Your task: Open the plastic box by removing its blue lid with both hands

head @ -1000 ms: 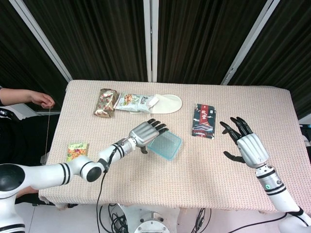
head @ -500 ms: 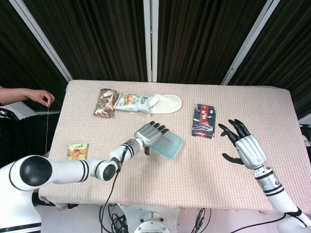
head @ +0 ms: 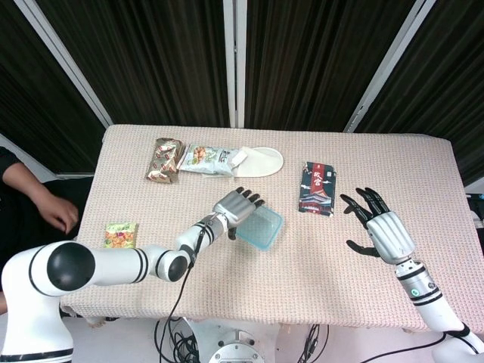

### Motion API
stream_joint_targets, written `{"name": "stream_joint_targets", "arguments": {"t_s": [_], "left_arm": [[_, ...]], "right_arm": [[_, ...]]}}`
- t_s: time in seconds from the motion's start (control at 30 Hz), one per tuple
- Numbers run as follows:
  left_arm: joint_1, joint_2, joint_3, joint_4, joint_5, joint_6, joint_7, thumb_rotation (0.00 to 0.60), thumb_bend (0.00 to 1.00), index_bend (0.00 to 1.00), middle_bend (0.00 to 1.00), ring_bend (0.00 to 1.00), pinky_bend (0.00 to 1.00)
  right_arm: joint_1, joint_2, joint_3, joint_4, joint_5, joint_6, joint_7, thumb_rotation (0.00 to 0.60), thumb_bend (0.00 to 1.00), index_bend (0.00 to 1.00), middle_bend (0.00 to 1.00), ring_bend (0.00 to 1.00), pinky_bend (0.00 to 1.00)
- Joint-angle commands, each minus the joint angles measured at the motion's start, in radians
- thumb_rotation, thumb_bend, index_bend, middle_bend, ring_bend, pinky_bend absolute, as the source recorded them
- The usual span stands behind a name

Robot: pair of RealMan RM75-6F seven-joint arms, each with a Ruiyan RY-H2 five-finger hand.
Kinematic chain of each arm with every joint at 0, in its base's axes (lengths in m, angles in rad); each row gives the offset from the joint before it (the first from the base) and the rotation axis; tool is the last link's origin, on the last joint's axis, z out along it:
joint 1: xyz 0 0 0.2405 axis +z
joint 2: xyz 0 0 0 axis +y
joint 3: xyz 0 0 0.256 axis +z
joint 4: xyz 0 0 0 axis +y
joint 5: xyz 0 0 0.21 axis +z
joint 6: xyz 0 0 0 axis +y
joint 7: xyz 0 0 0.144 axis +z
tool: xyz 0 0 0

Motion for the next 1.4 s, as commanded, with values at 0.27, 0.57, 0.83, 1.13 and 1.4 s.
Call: {"name": "stream_joint_targets", "arguments": {"t_s": [0.27,0.57,0.83,1.13,1.4], "left_arm": [[-0.007,-0.039,0.013,0.058,0.01,-0.021,-0.037,0.6,0.0,0.17,0.18,0.1,0.13],[0.055,0.032,0.045,-0.088,-0.054,0.14,-0.053,0.6,0.0,0.31,0.32,0.23,0.29],[0.093,0.091,0.056,-0.244,-0.139,0.264,-0.028,0.6,0.0,0.29,0.32,0.23,0.3],[0.112,0.055,0.015,-0.277,-0.174,0.339,0.013,0.6,0.0,0.26,0.31,0.23,0.3],[0.124,0.008,-0.019,-0.242,-0.185,0.345,0.056,0.6,0.0,0.25,0.3,0.23,0.3]], "right_arm": [[0.007,-0.02,-0.021,0.003,-0.036,-0.029,0.032,0.6,0.08,0.05,0.33,0.02,0.0],[0.08,-0.183,-0.02,0.016,-0.136,-0.074,-0.027,0.6,0.08,0.12,0.4,0.15,0.21],[0.124,-0.331,0.031,0.024,-0.11,-0.133,-0.245,0.6,0.03,0.24,0.44,0.25,0.4],[0.158,-0.427,0.068,0.052,-0.076,-0.158,-0.358,0.6,0.03,0.43,0.56,0.41,0.6],[0.184,-0.5,0.062,0.138,-0.094,-0.144,-0.355,0.6,0.02,0.48,0.6,0.48,0.67]]}}
